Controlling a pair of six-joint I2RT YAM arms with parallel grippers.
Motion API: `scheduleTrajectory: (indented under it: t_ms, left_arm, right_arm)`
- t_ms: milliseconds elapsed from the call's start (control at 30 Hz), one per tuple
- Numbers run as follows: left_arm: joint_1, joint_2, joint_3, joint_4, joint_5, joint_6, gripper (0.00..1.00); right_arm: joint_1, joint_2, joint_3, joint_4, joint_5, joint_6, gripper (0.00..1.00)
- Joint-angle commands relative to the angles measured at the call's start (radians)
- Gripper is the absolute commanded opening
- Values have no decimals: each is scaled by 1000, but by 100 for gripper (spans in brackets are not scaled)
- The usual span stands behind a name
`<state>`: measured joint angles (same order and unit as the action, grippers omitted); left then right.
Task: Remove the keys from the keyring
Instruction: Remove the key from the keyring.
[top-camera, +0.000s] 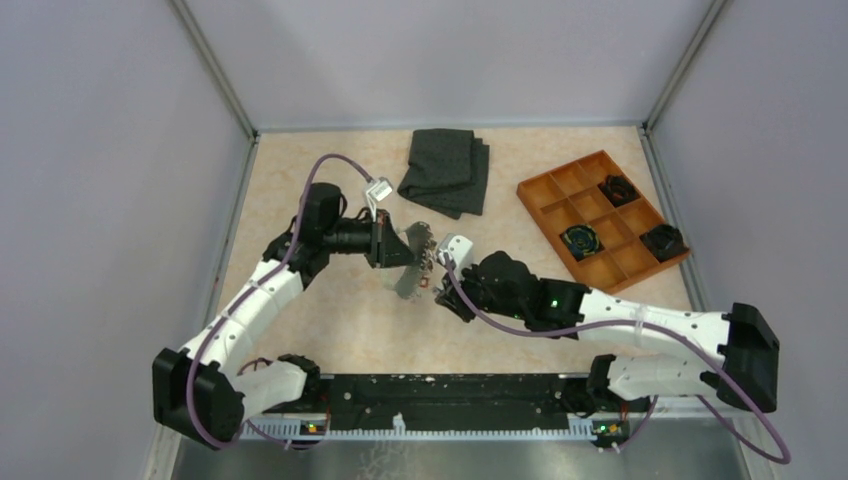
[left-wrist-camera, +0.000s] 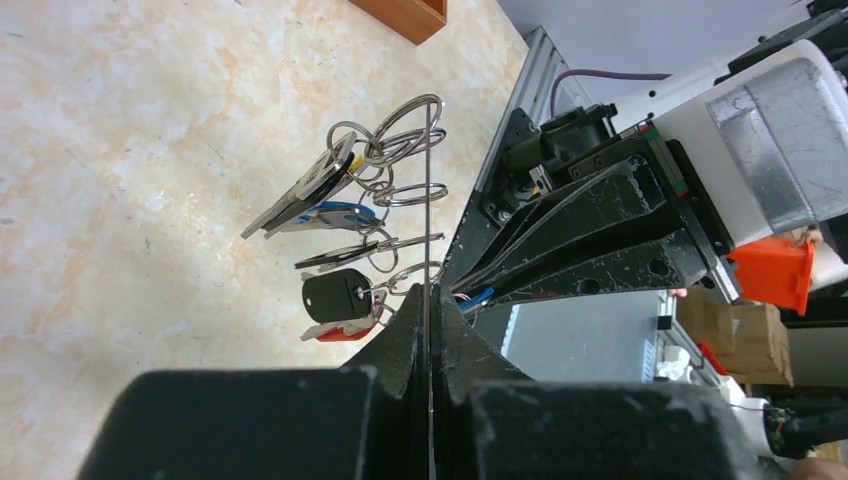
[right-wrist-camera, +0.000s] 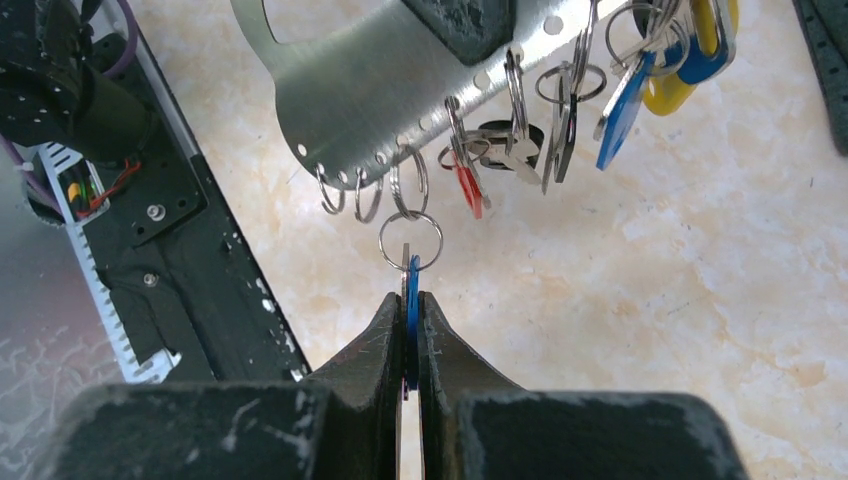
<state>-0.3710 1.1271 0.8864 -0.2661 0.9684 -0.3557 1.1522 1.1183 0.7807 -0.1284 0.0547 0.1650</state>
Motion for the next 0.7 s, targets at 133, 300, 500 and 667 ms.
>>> scheduleTrajectory:
  t_ms: [133, 300, 500, 667]
  left_arm:
    - [-33, -36, 22, -33, -63, 82, 0]
    - [-52, -32, 28, -45, -82, 94, 0]
    - [-70, -25, 33, -50, -98, 96, 0]
    - [-81, -25, 38, -56, -108, 100, 0]
  right_arm:
    - [11, 29, 85, 6, -19, -16, 0]
    - [12, 38, 97, 0, -30, -10, 0]
    - [11, 74, 121, -11, -50, -8, 0]
    - [12, 96, 130, -12, -52, -6, 0]
